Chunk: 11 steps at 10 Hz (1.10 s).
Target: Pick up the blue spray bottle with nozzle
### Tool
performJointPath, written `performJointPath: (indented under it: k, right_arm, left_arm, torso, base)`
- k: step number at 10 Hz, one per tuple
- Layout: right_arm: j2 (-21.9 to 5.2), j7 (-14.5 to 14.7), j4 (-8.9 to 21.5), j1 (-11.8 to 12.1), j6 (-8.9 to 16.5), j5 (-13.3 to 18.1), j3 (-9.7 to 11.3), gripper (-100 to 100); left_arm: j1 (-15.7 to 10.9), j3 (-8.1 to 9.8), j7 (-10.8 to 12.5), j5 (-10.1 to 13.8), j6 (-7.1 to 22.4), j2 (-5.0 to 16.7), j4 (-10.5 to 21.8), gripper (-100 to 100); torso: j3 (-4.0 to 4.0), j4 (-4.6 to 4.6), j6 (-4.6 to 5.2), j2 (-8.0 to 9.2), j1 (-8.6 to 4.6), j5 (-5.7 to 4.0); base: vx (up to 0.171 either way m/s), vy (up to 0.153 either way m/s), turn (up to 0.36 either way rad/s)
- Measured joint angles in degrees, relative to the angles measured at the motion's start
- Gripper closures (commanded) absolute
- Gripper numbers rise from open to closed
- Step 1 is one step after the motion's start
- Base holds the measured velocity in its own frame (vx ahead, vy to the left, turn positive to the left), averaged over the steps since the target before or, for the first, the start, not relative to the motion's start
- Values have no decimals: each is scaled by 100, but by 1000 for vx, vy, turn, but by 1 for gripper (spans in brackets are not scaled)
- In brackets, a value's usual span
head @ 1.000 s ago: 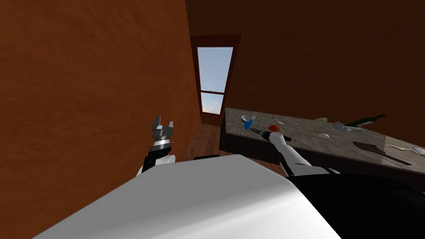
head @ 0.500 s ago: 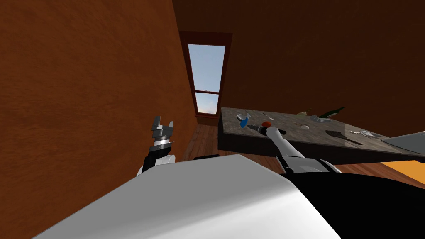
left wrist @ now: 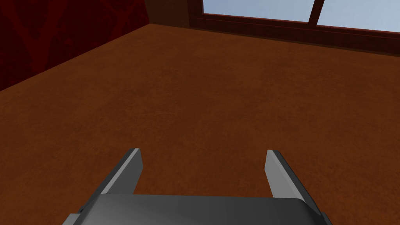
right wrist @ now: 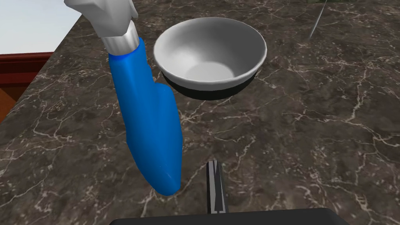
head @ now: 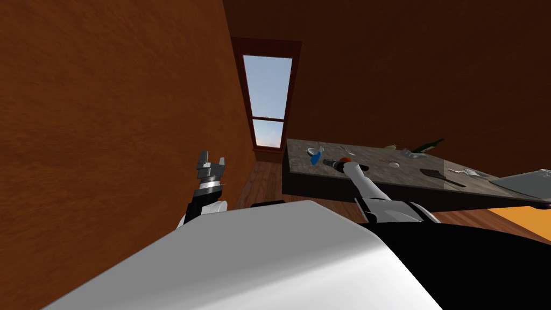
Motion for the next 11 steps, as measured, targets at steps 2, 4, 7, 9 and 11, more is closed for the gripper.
performJointPath:
  k: [2,4,7,9,11]
  right_arm:
    - [0,0,0,0,0,0,0,100]
    - [0,0,0,0,0,0,0,-100]
    - [-56,216,-113,-280,-72,143,33,-100]
    - [-112,102,-346,-331,-154,305,87,-100]
    - [-163,97,-497,-473,-262,459,138,-100]
  left_arm:
    - [0,0,0,0,0,0,0,0]
    - [0,0,0,0,0,0,0,0]
    - [-2,-2,0,0,0,-2,0,0]
    - [-1,-1,0,0,0,-1,0,0]
    - [-1,-1,0,0,0,-1,0,0]
  torso:
    - [0,0,0,0,0,0]
    - [0,0,0,0,0,0]
    - [26,10,-1,43,65,15]
    - [15,6,-1,26,46,12]
    - [14,6,-1,25,47,12]
  base:
    - [0,0,0]
    - [-39,51,-35]
    - [-106,145,-30]
    - [-63,114,-19]
    - [-6,53,44]
